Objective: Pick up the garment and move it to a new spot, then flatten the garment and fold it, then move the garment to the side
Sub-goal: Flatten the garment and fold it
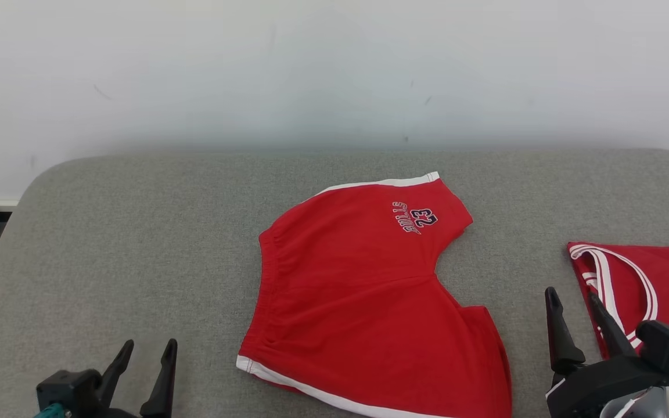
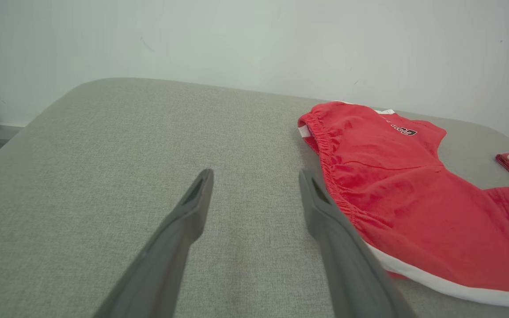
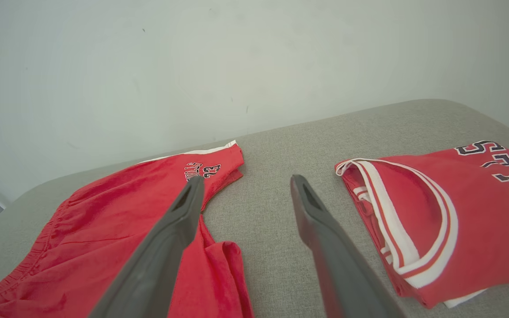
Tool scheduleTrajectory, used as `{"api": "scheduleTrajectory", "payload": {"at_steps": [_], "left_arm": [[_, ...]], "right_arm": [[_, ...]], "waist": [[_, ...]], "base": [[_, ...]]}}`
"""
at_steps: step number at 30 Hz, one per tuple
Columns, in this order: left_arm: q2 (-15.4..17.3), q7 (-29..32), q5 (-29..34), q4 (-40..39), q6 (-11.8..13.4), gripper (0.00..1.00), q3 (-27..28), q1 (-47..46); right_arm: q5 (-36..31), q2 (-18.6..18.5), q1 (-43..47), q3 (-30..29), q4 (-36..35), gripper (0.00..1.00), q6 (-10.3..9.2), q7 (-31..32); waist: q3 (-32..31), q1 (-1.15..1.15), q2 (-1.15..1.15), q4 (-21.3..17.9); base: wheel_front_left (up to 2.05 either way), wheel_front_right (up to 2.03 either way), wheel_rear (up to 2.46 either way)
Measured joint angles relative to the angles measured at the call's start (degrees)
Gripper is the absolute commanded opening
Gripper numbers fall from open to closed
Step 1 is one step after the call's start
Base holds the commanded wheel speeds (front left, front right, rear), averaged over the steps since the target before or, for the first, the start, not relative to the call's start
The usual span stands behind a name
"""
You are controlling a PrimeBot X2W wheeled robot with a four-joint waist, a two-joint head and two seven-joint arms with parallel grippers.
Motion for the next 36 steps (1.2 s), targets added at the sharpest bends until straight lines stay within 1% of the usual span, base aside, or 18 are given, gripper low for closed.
{"api": "scheduleTrajectory", "payload": {"at_steps": [2, 10, 13, 16, 19, 22, 23, 24, 28, 33, 36], "left_arm": [[-0.29, 0.34, 1.09, -0.57, 0.0, 1.0, 0.13, 0.0], [-0.8, 2.71, 2.23, -2.01, 0.0, 1.0, 0.59, 0.03], [-0.81, 3.08, 1.79, -3.02, 0.0, 1.0, 0.22, 0.05], [-1.01, 5.22, 1.25, -3.9, -0.23, 1.0, -1.57, 0.01], [-1.46, 8.03, 0.9, -3.22, -2.21, 1.0, -3.87, -0.43], [-1.09, 10.92, 0.98, -1.41, -5.22, 1.0, -7.09, -2.15], [-1.09, 11.89, 1.11, -0.9, -5.94, 1.0, -8.05, -2.98], [-1.11, 13.41, 1.49, 0.4, -6.81, 1.0, -9.17, -4.48], [-1.01, 15.68, 1.54, 2.79, -8.16, 1.0, -9.62, -6.14], [-1.26, 18.0, 1.47, 4.97, -9.12, 1.0, -10.47, -7.59], [-1.68, 19.04, 0.96, 5.94, -9.15, 1.0, -10.24, -8.2]], "right_arm": [[0.0, 0.0, -0.02, -0.09, 0.08, 1.0, -0.01, -0.34], [-0.01, 0.08, -0.06, 0.0, 0.97, 1.0, -0.01, -0.85], [-0.01, 0.08, -0.09, 0.3, 1.48, 1.0, 0.02, -0.82], [0.0, 0.05, 0.05, 1.01, 1.94, 1.0, 0.35, 0.27], [0.0, -0.02, -0.03, 2.53, 3.43, 1.0, 1.09, 2.05], [-0.01, -0.09, -0.03, 4.58, 4.61, 1.0, 1.91, 4.42], [-0.02, -0.12, -0.02, 5.36, 5.32, 1.0, 2.1, 5.44], [-0.8, -0.64, 0.1, 7.09, 6.42, 1.0, 2.77, 7.54], [-2.2, -1.3, 0.09, 9.72, 8.14, 1.0, 3.52, 10.85], [-2.52, -1.4, 1.12, 11.2, 9.32, 1.0, 3.58, 14.27], [-2.64, -1.64, 1.95, 11.18, 9.66, 1.0, 3.44, 15.85]], "waist": [[0.08, 0.0, 0.0, -0.02], [0.53, 0.0, 0.0, -0.16], [0.67, 0.0, 0.0, -0.21], [1.0, 0.0, 0.0, -0.21], [1.56, 0.0, 0.0, -0.09], [2.01, 0.0, 0.0, -0.13], [2.14, 0.0, 0.0, -0.17], [2.46, 0.0, 0.0, -0.29], [3.14, 0.0, 0.0, -0.79], [4.07, 0.0, 0.0, -1.59], [4.6, 0.0, 0.0, -2.06]], "base": [[0.0, 0.0, 0.0], [0.0, 0.0, 0.0], [0.0, 0.0, 0.0], [0.0, 0.0, 0.0], [0.0, 0.0, 0.0], [0.0, 0.0, 0.0], [0.0, 0.0, 0.0], [0.0, 0.0, 0.0], [0.0, 0.0, 0.0], [0.0, 0.0, 0.0], [0.0, 0.0, 0.0]]}}
